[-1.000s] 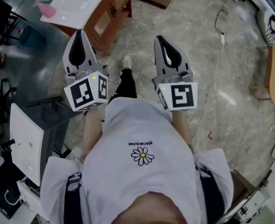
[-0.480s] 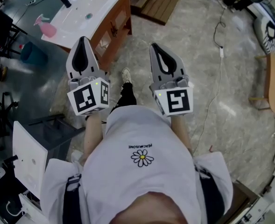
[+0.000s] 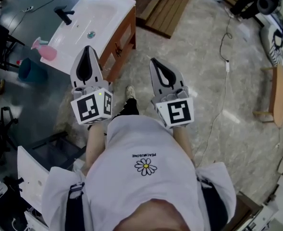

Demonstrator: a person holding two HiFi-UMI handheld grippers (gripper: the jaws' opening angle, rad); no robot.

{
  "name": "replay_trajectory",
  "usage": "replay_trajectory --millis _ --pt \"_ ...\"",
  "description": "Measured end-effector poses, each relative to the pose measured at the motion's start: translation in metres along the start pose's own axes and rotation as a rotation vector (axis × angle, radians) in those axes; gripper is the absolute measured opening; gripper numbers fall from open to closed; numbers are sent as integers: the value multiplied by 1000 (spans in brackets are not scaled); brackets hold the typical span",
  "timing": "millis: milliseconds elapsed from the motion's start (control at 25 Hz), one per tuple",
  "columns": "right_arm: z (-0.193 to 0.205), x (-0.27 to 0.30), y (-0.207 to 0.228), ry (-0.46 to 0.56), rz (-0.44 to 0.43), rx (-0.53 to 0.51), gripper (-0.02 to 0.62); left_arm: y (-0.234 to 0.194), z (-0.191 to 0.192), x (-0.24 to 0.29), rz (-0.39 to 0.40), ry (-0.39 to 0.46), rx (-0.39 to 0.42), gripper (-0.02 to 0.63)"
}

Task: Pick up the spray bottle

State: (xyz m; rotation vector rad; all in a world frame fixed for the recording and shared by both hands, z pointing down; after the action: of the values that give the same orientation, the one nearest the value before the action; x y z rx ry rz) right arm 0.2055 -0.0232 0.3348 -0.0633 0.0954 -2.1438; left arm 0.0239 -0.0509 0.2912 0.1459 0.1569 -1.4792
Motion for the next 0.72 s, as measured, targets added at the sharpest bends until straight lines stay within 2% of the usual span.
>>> replay_trajectory --millis 200,440,720 --pt "-5 81 11 -15 -22 -10 29 -30 9 64 4 1 5 20" --pt "-6 169 13 -23 -61 -31 29 -81 24 129 -33 8 -3 20" --pt "5 235 18 -67 -91 3 29 -121 34 178 -65 17 -23 20"
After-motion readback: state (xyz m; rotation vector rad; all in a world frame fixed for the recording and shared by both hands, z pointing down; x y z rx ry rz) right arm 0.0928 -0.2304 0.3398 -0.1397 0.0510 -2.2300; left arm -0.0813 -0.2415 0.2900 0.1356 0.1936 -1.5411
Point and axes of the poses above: the fingertips, and each gripper's own axes: x forward along the fingers, y to its right, z out of its underside, the point moved 1 cm from there along -x, backward along the fingers
